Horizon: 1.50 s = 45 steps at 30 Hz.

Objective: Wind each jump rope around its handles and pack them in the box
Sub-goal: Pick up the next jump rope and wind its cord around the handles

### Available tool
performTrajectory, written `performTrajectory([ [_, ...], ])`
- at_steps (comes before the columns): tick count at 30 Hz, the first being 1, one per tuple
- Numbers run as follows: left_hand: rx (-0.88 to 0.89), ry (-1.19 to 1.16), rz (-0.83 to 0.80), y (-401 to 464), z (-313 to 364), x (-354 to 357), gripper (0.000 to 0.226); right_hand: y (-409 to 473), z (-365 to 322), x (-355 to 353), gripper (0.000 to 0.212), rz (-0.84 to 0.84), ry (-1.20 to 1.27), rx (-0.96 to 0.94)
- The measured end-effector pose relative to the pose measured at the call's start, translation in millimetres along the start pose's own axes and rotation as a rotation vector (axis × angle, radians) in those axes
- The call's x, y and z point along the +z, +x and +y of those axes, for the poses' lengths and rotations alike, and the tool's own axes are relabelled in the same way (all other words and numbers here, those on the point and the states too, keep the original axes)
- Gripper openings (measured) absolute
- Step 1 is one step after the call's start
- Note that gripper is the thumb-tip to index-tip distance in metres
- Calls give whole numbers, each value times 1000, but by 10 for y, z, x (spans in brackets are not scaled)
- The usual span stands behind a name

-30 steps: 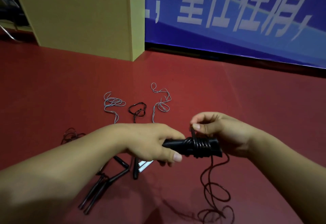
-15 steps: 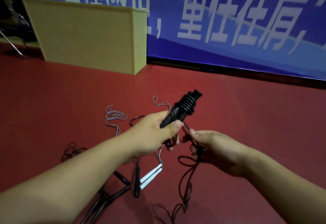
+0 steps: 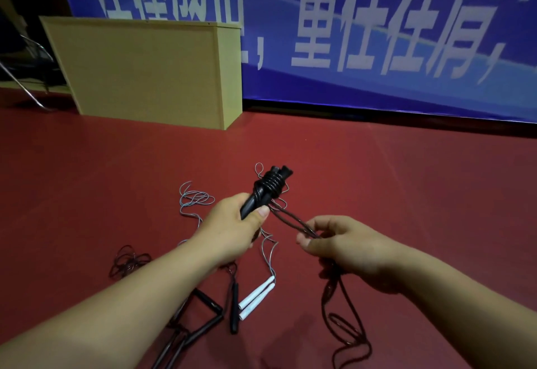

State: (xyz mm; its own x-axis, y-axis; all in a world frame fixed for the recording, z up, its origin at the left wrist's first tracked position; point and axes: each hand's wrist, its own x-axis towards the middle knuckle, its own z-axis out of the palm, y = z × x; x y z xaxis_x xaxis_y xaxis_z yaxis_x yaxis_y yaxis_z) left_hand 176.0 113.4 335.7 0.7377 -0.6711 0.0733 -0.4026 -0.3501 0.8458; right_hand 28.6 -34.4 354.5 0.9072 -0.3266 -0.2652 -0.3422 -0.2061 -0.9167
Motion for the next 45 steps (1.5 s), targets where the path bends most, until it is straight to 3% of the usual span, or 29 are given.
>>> performTrajectory([
  [7, -63, 199, -25, 20, -51, -21, 23, -68, -48, 53, 13, -2, -155, -83],
  [14, -1, 649, -167, -108, 96, 50, 21, -98, -33, -28, 15, 86, -433, -272],
  [23, 190, 673, -490, -221, 292, 126, 26, -113, -68, -166, 15, 265, -769, -364],
  [32, 234, 443, -695, -208, 417, 127, 21, -120, -24, -333, 44, 286, -390, -151],
  [36, 212, 69, -807, -223, 544, 52, 6, -163, -29, -417, 34, 107, 103, -128],
  [39, 168, -254, -907, -284, 643, 27, 9, -152, 12, -437, 29, 15, 284, -155],
  [42, 94, -447, -842, -316, 714, -11, 24, -119, -26, -380, 14, -4, 319, -195],
  [45, -25, -596, -702, -342, 770, -71, 22, -77, -100, -282, 16, 36, 407, -181],
])
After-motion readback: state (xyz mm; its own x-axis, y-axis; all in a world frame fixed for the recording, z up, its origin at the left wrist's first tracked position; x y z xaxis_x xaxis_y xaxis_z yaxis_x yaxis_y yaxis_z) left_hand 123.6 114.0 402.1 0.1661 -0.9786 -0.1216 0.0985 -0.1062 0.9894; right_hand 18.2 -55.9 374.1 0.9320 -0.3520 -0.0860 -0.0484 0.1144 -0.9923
